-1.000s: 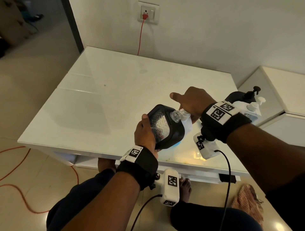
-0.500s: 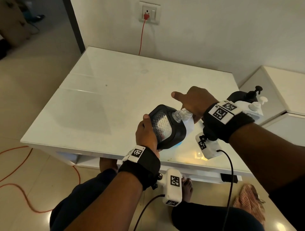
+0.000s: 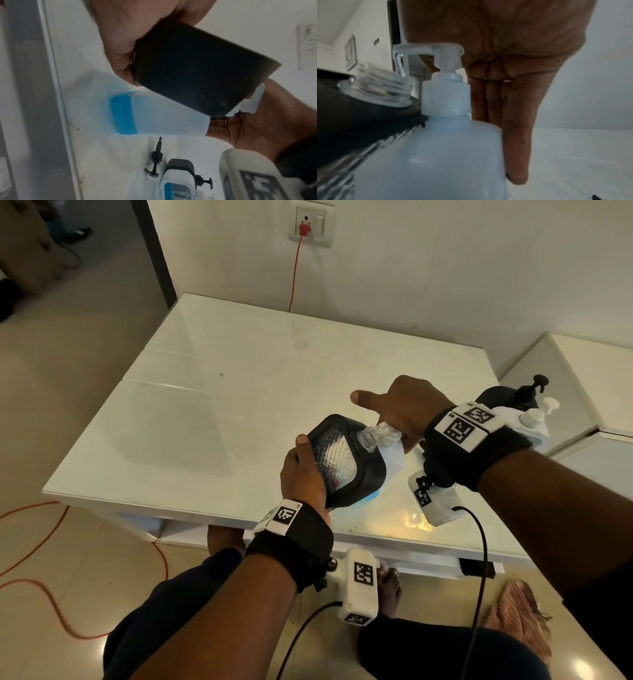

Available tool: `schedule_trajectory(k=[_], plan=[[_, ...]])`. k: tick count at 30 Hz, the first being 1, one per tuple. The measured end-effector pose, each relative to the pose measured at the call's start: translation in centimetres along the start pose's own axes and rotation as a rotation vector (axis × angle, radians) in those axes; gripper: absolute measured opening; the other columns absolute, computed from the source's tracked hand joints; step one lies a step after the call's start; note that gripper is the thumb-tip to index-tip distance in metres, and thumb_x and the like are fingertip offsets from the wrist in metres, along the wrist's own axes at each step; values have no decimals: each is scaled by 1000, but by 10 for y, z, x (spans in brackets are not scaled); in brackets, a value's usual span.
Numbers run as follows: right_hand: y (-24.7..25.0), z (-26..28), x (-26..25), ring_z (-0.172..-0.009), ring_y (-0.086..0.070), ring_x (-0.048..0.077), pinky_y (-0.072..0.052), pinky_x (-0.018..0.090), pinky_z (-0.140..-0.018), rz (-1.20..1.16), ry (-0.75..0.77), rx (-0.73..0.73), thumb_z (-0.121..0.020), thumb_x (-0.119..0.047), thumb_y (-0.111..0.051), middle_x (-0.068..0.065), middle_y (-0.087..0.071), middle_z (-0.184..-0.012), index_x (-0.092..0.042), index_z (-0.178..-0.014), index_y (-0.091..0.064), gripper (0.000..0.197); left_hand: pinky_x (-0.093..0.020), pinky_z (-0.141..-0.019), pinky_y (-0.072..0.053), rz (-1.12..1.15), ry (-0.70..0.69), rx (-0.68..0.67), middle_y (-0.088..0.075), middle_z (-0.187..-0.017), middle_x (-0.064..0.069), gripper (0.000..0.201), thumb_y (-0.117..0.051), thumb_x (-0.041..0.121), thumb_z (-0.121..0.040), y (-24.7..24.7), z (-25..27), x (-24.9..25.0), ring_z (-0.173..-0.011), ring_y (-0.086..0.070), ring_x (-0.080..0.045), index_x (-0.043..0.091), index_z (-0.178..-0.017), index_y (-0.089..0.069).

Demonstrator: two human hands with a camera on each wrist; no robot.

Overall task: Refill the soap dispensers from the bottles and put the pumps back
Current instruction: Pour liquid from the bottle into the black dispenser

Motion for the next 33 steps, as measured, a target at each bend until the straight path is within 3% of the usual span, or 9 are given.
schedule_trajectory(k=[4, 8, 11, 17, 20, 23, 27, 30, 33], plan=[[1, 0, -4, -61, -71, 29, -59, 35, -75, 58, 36, 41, -89, -73, -51, 11, -70, -71, -6, -76, -66, 70, -57, -101, -55, 7, -17, 4, -66, -126, -6, 46, -37, 75, -99, 0, 3, 5, -111, -63, -34, 36, -113, -58], [-4, -1, -6, -61, -73, 32, -61, 39, -78, 7, 4, -70, -81, -88, -40, 12, -72, -65, -2, -74, -69, 91, -57, -100, -56, 6, -7, -7, -66, -122, -6, 37, -36, 66, -105, 1, 4, 5, -107, -64, -32, 35, -112, -55], [-5, -2, -5, -59, -73, 30, -61, 37, -74, 16, 12, -97, -81, -87, -39, 10, -71, -59, -3, -76, -70, 89, -59, -102, -55, -4, -9, -9, -65, -129, -8, 42, -36, 70, -103, 1, 1, 2, -114, -63, -36, 36, -117, -55], [4, -2, -3, -71, -63, 26, -53, 36, -78, 79, 40, 77, -91, -68, -51, 11, -69, -82, -12, -70, -57, 61, -60, -103, -54, -3, -56, 0, -64, -133, -7, 49, -37, 76, -97, 0, -4, 2, -118, -62, -37, 37, -118, -58], [2, -1, -6, -66, -67, 27, -56, 36, -76, 71, 48, 45, -90, -75, -46, 11, -70, -75, -9, -67, -58, 71, -60, -103, -54, 2, -62, -6, -64, -135, -8, 52, -37, 78, -95, -1, -2, 3, -119, -62, -37, 36, -119, -57], [-2, 3, -4, -61, -73, 31, -61, 38, -76, -5, 14, -60, -85, -85, -35, 11, -71, -63, -1, -75, -71, 92, -61, -104, -53, 7, -43, -12, -64, -135, -7, 81, -35, 89, -69, -2, 0, 4, -120, -62, -38, 36, -125, -58], [-1, 3, -7, -60, -72, 31, -61, 37, -71, -3, 16, -54, -90, -80, -37, 10, -69, -64, -2, -80, -71, 85, -61, -103, -54, 8, -41, -18, -66, -129, -7, 71, -36, 90, -60, -2, -3, 3, -117, -63, -39, 38, -101, -60], [1, -1, -4, -65, -69, 28, -59, 39, -80, 32, 37, 12, -95, -70, -43, 9, -66, -69, -5, -83, -68, 70, -60, -102, -54, -6, -30, -8, -67, -127, -6, 74, -34, 94, -49, -1, -6, -1, -116, -64, -38, 40, -92, -60], [3, -1, -2, -70, -65, 26, -56, 42, -89, 53, 54, 60, -96, -67, -44, 7, -65, -71, -9, -77, -66, 65, -61, -102, -54, -3, -29, -21, -66, -127, -6, 63, -39, 92, -71, -3, -1, 2, -116, -63, -38, 39, -98, -60]])
Point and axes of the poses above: each hand's wrist, its own z-axis away from the middle knuckle, its own y-axis out of the back of the hand, x = y × z, the point moved 10 cm from there along -z, towards the middle knuckle
